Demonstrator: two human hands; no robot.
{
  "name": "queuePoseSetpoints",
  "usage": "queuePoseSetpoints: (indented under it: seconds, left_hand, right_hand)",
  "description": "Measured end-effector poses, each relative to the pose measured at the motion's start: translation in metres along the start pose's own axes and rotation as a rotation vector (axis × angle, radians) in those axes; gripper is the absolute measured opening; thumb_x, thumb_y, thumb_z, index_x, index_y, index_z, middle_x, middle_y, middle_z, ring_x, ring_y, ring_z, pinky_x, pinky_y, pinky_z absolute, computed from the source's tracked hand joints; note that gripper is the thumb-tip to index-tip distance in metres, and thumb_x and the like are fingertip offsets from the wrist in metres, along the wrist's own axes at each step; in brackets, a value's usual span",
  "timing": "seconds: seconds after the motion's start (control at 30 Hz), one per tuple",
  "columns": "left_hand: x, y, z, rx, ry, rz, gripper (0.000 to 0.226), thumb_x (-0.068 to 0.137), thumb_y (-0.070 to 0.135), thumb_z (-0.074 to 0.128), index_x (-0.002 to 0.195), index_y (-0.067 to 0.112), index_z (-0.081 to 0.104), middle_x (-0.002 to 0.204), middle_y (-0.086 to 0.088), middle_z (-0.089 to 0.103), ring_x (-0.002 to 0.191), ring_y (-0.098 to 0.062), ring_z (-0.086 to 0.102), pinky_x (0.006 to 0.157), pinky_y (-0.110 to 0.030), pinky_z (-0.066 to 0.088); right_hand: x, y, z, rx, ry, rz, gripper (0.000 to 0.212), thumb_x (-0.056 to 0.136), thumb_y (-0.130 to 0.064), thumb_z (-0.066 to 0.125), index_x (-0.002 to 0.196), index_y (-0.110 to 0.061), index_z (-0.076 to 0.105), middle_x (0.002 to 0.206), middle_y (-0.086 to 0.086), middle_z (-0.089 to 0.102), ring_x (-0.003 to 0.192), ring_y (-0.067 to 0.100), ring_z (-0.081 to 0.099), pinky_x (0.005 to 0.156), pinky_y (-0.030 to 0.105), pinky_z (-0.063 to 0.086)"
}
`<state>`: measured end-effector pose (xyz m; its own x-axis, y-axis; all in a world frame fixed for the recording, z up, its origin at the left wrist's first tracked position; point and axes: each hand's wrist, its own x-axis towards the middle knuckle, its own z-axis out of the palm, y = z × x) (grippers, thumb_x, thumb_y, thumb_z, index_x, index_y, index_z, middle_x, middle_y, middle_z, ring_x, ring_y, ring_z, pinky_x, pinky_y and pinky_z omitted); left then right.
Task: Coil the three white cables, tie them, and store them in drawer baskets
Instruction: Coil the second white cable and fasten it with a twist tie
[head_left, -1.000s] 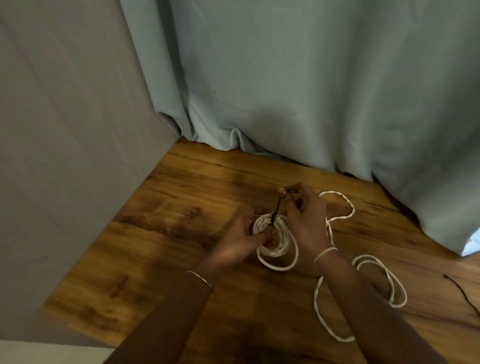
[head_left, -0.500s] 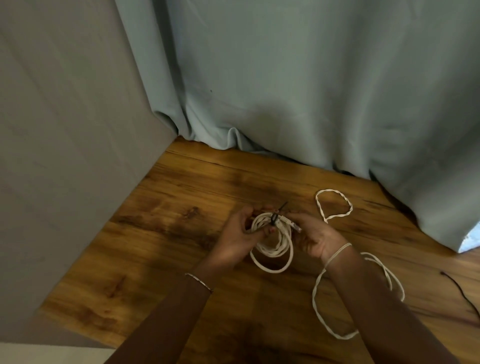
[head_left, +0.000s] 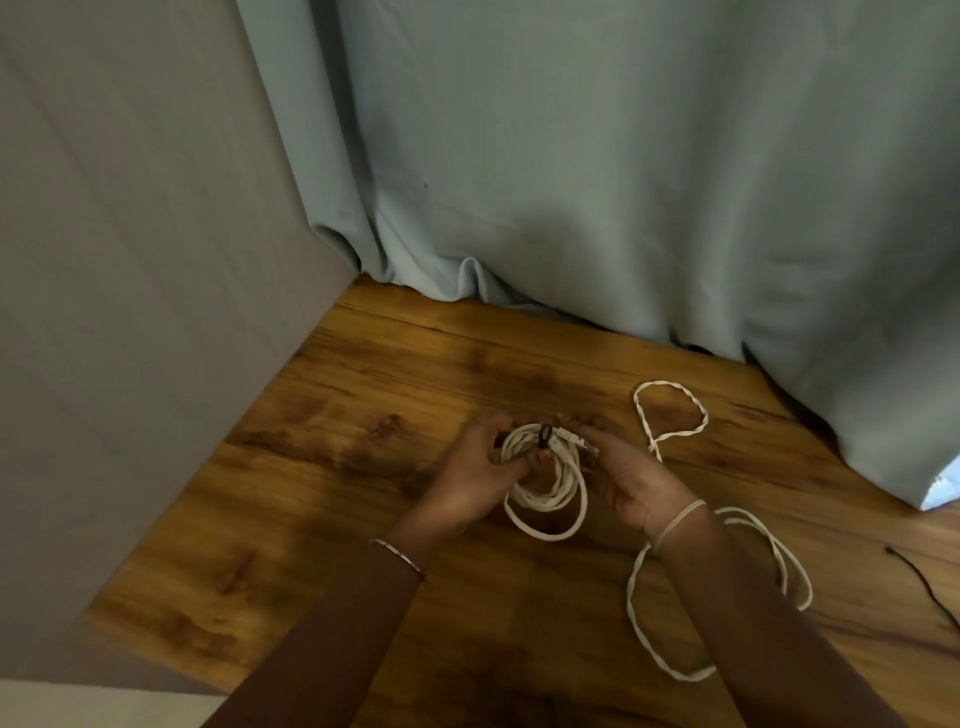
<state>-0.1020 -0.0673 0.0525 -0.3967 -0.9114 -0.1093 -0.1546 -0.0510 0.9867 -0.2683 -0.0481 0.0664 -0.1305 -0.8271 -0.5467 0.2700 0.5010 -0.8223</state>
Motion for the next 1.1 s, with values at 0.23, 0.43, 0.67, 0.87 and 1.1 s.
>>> queuePoseSetpoints:
  seconds: [0.23, 0.43, 0.67, 0.87, 1.1]
  left_hand:
    - [0.000, 0.001, -0.002, -0.142, 0.045, -0.020, 0.024, 0.084, 0.009, 0.069, 0.107, 0.010, 0.063, 0.099, -0.008, 0.071, 0.092, -0.021, 0.069, 0.080, -0.037, 0.058]
    - [0.002, 0.003, -0.004, -0.280, 0.058, -0.043, 0.024, 0.082, -0.001, 0.067, 0.105, 0.008, 0.064, 0.097, -0.011, 0.071, 0.087, -0.020, 0.069, 0.071, -0.027, 0.057]
    - [-0.002, 0.002, -0.002, -0.382, 0.039, -0.045, 0.023, 0.079, 0.000, 0.070, 0.097, 0.015, 0.068, 0.088, -0.002, 0.073, 0.079, -0.014, 0.067, 0.064, -0.026, 0.056]
    - [-0.002, 0.004, -0.003, -0.422, 0.031, -0.092, 0.032, 0.079, -0.010, 0.063, 0.090, 0.021, 0.065, 0.071, 0.009, 0.073, 0.067, -0.005, 0.068, 0.059, -0.021, 0.055]
    - [-0.009, -0.001, -0.011, -0.472, -0.049, -0.159, 0.022, 0.085, 0.008, 0.065, 0.105, 0.016, 0.068, 0.100, -0.014, 0.070, 0.090, -0.031, 0.064, 0.080, -0.044, 0.047]
  right_hand:
    - [-0.020, -0.006, -0.003, -0.233, -0.079, -0.371, 0.044, 0.070, -0.020, 0.079, 0.110, -0.020, 0.061, 0.111, 0.000, 0.066, 0.106, 0.014, 0.063, 0.089, 0.030, 0.053]
    - [-0.031, 0.011, 0.008, -0.793, 0.096, -0.822, 0.054, 0.066, -0.019, 0.079, 0.107, -0.030, 0.047, 0.107, -0.015, 0.052, 0.099, 0.001, 0.054, 0.079, 0.018, 0.046]
    - [-0.035, 0.023, 0.021, -1.336, 0.301, -1.014, 0.054, 0.061, -0.023, 0.078, 0.107, -0.019, 0.052, 0.125, 0.007, 0.048, 0.114, 0.028, 0.051, 0.085, 0.035, 0.044]
    - [-0.043, 0.021, 0.026, -1.597, 0.327, -1.315, 0.037, 0.064, -0.020, 0.080, 0.096, -0.022, 0.062, 0.110, 0.005, 0.060, 0.102, 0.024, 0.055, 0.087, 0.043, 0.045]
    - [-0.049, 0.024, 0.028, -1.573, 0.225, -1.418, 0.016, 0.076, -0.017, 0.070, 0.090, -0.023, 0.069, 0.100, -0.007, 0.069, 0.098, 0.016, 0.062, 0.093, 0.033, 0.033]
